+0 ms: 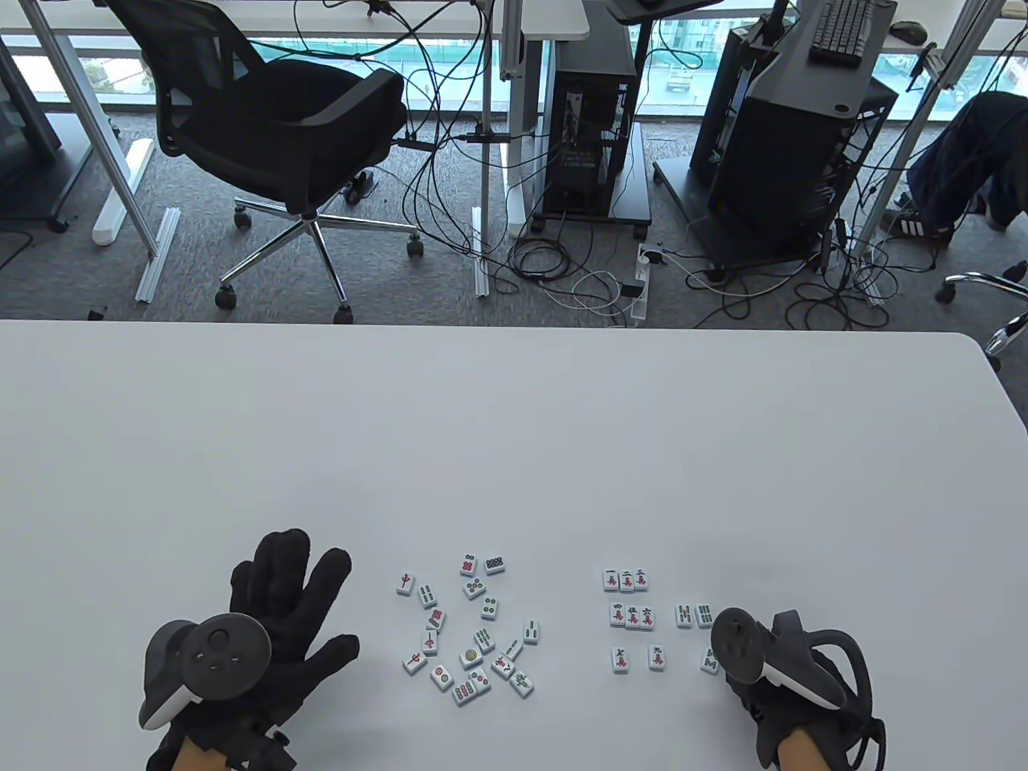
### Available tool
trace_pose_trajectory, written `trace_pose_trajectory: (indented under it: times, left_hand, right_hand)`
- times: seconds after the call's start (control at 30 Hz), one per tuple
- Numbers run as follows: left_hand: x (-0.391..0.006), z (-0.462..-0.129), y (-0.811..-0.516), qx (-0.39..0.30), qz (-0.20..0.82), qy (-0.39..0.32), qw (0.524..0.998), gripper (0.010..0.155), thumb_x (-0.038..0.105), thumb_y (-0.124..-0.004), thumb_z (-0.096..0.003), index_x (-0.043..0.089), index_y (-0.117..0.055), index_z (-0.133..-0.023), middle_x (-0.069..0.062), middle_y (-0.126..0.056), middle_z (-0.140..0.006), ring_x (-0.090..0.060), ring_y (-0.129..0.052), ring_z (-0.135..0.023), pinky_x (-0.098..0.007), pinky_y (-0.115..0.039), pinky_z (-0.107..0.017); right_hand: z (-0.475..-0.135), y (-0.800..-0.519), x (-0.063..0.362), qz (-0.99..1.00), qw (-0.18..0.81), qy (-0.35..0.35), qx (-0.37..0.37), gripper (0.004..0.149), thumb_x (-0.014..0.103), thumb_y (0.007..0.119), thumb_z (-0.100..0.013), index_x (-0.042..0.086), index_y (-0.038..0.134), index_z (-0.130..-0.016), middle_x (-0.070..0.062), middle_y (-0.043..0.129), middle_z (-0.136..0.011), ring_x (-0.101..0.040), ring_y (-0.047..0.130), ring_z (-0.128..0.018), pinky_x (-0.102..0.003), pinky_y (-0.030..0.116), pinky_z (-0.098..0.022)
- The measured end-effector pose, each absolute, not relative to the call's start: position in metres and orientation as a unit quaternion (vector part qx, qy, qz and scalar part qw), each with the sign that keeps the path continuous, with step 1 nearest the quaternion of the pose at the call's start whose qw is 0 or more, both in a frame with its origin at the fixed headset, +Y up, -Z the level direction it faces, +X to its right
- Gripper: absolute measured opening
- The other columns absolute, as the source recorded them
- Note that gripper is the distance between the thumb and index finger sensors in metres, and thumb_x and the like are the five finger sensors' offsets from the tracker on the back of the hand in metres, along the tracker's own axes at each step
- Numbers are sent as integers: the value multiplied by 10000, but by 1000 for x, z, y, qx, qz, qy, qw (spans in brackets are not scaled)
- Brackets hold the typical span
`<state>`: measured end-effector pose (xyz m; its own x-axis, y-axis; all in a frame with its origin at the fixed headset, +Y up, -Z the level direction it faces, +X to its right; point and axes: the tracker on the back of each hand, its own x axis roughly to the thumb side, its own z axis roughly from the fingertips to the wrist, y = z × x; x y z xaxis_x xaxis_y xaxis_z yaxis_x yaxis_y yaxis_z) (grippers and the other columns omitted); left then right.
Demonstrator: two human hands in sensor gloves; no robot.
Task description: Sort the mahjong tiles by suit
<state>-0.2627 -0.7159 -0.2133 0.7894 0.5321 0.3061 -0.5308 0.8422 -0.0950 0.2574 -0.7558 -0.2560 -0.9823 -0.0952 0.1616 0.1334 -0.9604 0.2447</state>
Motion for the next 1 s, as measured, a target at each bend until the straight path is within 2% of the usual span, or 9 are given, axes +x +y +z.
trace_pose_trajectory:
  times: [0.43, 0.67, 0.83, 1.0]
  left_hand:
    - [-262, -213, -716, -2, 283, -160, 946, 820, 753, -560, -446, 456, -159, -1096, 165, 158, -1086, -175, 161, -1078, -548, 44, -741]
    - [-263, -213, -715, -4, 281, -159, 946, 820, 752, -561, -446, 454, -160, -1097, 163, 156, -1087, -178, 161, -1078, -548, 43, -740]
    - [-262, -213, -716, -6, 278, -158, 947, 821, 752, -561, -446, 453, -161, -1097, 162, 155, -1087, -177, 159, -1078, -548, 42, -741]
    - [-262, -213, -715, -5, 278, -159, 947, 819, 752, -559, -447, 454, -160, -1096, 163, 157, -1087, -177, 161, -1078, -548, 43, -740]
  right_hand:
    - [-258, -765, 237, -987, 70, -111, -96, 581, 324, 856, -429, 40, 740, -923, -47, 968, -513, -137, 926, -201, -288, 838, -154]
    - [-253, -747, 231, -989, 69, -96, -88, 589, 346, 862, -426, 57, 755, -928, -69, 977, -525, -153, 931, -206, -296, 838, -157]
    - [-256, -729, 200, -990, 25, -49, -128, 569, 350, 857, -429, 59, 777, -911, -66, 981, -495, -146, 922, -181, -291, 830, -135]
    - [-264, -733, 145, -979, 18, -52, -197, 572, 353, 859, -428, 65, 773, -915, -67, 979, -489, -146, 918, -175, -292, 825, -130]
